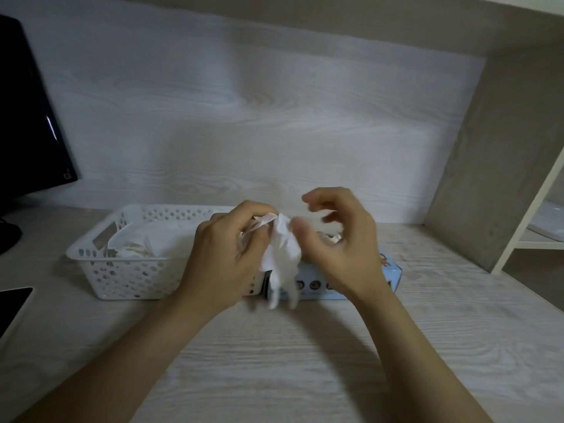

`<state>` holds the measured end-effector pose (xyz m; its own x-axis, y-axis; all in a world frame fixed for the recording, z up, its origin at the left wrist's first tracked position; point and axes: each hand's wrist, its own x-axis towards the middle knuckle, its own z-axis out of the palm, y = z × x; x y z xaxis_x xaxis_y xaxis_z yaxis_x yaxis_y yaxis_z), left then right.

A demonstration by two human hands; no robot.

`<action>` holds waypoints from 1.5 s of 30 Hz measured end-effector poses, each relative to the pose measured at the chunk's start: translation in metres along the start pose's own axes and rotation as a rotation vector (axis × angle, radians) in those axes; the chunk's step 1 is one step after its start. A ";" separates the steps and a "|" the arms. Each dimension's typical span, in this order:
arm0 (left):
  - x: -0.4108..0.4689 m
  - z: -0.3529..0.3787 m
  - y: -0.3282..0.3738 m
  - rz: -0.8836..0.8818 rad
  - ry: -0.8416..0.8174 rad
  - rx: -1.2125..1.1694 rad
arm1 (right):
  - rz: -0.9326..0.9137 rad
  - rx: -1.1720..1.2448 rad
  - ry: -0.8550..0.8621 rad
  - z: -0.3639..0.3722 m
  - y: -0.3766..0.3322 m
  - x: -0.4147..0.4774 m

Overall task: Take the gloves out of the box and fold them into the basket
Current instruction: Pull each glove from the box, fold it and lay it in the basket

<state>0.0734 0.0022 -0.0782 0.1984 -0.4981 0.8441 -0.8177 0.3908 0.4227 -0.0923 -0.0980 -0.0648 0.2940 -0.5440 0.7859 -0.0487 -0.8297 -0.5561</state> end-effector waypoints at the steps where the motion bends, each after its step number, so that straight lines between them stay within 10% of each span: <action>1: 0.001 0.000 0.001 -0.007 -0.013 -0.015 | -0.021 0.049 -0.112 0.001 -0.003 -0.001; 4: 0.003 -0.001 0.000 -0.017 -0.067 -0.032 | -0.004 0.201 -0.307 0.006 -0.007 -0.004; 12: 0.003 -0.006 0.004 -0.078 0.019 -0.071 | 0.328 0.429 -0.129 0.000 -0.005 0.003; 19: 0.005 -0.008 0.004 -0.109 0.055 -0.124 | 0.219 0.067 0.000 0.001 -0.004 0.001; 23: 0.004 -0.006 0.002 -0.106 0.043 -0.080 | 0.079 0.171 -0.199 0.003 -0.010 -0.002; 28: 0.005 -0.007 0.003 -0.124 0.021 -0.126 | 0.160 0.306 -0.430 0.007 -0.020 -0.005; 45: 0.013 -0.013 -0.008 -0.144 0.112 -0.051 | 0.522 0.285 -0.345 -0.001 -0.001 0.004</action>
<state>0.0897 0.0032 -0.0665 0.3721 -0.4637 0.8041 -0.7487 0.3621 0.5553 -0.0920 -0.0995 -0.0606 0.5897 -0.7533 0.2911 -0.0270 -0.3787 -0.9251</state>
